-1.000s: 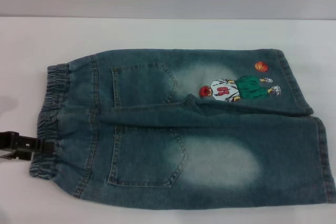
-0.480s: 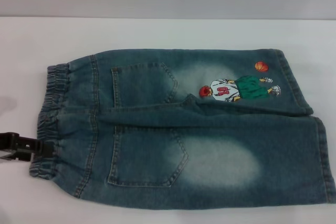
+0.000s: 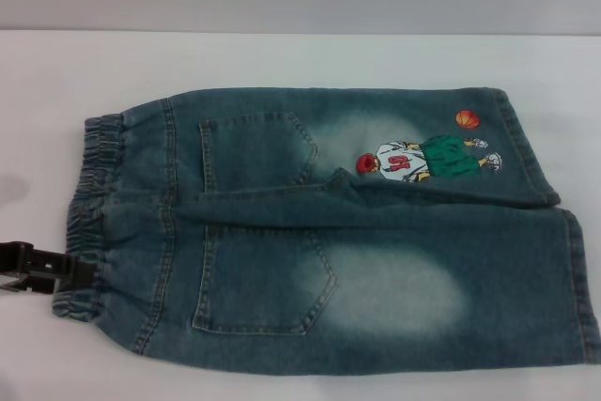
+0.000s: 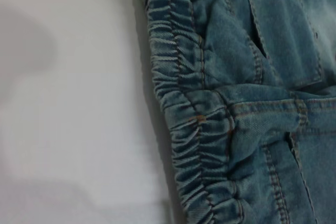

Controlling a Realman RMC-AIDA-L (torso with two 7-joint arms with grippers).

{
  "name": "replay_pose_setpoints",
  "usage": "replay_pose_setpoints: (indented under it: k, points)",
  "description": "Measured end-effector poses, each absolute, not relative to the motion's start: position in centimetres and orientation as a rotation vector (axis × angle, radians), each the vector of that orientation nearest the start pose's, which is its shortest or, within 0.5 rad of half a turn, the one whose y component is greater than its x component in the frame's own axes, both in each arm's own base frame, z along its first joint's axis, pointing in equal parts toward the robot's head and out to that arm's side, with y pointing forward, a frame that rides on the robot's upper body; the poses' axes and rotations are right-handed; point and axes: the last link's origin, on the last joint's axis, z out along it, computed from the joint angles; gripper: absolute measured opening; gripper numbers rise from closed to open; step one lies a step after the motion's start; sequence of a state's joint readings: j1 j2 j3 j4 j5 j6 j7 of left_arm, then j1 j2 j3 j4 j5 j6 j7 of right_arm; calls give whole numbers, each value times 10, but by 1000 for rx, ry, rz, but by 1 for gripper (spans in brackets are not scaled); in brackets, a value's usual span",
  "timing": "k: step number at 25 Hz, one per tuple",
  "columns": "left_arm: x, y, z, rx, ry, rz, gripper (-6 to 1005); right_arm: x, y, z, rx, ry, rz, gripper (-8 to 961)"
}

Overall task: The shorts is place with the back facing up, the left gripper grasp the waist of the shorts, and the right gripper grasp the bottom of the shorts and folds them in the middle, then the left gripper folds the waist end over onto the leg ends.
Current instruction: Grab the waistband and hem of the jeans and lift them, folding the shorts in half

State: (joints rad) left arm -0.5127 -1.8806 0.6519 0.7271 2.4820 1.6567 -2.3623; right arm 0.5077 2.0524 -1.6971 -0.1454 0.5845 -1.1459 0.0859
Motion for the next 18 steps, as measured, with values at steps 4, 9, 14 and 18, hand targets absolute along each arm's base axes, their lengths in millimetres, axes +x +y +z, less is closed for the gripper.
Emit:
replay_pose_setpoints:
  k: [4, 9, 14, 18]
  points:
    - [-346, 306, 79, -2241, -1918, -45, 789, 339, 366, 53, -1294, 501, 672, 590]
    - [-346, 306, 79, -2243, -1919, -43, 788, 339, 365, 53, -1293, 502, 672, 591]
    - [-345, 305, 79, -2250, -1924, -42, 788, 339, 366, 53, -1293, 501, 672, 591]
    - [-343, 305, 77, -2262, -1929, -42, 787, 338, 366, 54, -1295, 499, 672, 591]
